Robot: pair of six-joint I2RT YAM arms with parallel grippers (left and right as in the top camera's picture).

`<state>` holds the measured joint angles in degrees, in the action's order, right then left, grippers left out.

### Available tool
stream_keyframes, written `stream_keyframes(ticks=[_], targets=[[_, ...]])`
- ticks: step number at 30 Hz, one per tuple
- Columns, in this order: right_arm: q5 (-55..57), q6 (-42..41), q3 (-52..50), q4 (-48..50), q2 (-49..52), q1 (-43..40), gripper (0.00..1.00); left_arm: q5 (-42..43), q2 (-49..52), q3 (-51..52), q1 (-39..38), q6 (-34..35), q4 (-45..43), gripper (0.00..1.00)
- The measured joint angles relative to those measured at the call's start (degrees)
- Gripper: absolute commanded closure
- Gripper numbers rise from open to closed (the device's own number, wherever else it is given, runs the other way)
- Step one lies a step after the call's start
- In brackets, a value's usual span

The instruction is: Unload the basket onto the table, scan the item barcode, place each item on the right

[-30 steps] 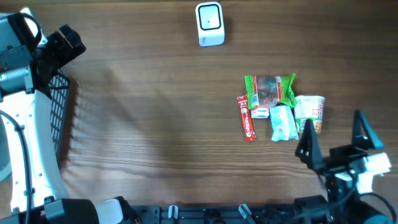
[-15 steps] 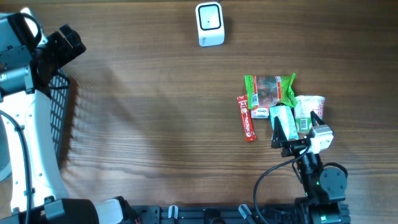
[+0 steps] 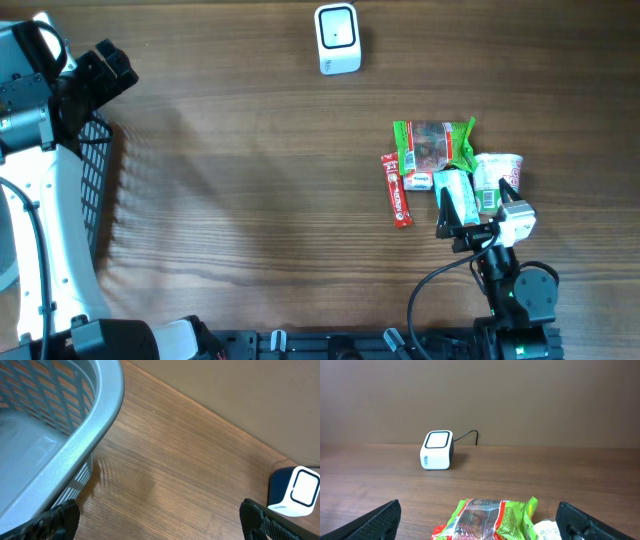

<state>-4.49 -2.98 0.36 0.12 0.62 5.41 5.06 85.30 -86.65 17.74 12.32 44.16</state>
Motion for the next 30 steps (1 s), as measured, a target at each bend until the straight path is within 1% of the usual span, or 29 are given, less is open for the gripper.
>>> stream_keyframes(ticks=[6,8,11,13,15,17,19,21,23,26,27,28,29,30], targets=[[0.00,0.00,0.00,0.02,0.00,0.00,0.00,-0.02,-0.04,0.00,-0.22,0.00,0.26,0.00],[0.00,0.00,0.00,0.00,0.00,0.00,0.00,-0.07,-1.70,0.00,-1.64,0.00,1.51,0.00],[0.00,0.00,0.00,-0.02,0.00,0.00,0.00,-0.09,-11.67,0.02,-7.82,0.00,2.16,0.00],[0.00,0.00,0.00,-0.11,0.02,0.00,0.00,0.28,-23.21,-0.02,-14.03,-0.02,2.08,0.00],[0.00,0.00,0.00,-0.11,0.00,0.00,0.00,0.37,-33.07,-0.66,-17.92,0.00,2.16,0.00],[0.00,0.00,0.00,-0.09,0.00,0.00,0.00,0.37,-39.89,-0.81,-19.45,0.00,4.85,0.00],[0.00,0.00,0.00,-0.09,0.02,0.00,0.00,0.17,-45.27,-0.72,-19.50,0.00,10.03,0.00],[0.00,0.00,0.00,-0.11,0.02,0.00,0.00,-0.09,-48.76,0.92,-19.06,0.00,11.13,0.00],[0.00,0.00,0.00,-0.13,0.00,0.00,0.00,-0.50,-54.21,5.05,-17.68,0.00,11.91,0.00],[0.00,0.00,0.00,-0.13,0.04,0.00,0.00,-0.66,-64.17,16.72,-16.02,0.00,10.45,0.00],[0.00,0.00,0.00,-0.09,0.04,0.00,0.00,-0.68,-66.99,20.52,-15.76,0.00,7.54,0.00],[0.00,0.00,0.00,-0.13,0.07,0.00,0.00,-0.68,-70.79,26.43,-15.65,0.00,2.43,0.00],[0.00,0.00,0.00,-0.11,0.04,0.00,0.00,-0.68,-73.83,31.32,-15.52,0.02,-0.72,0.00],[0.00,-0.02,0.00,-0.11,0.04,0.00,0.00,-0.70,-76.67,36.52,-15.52,0.02,-7.32,0.00]])
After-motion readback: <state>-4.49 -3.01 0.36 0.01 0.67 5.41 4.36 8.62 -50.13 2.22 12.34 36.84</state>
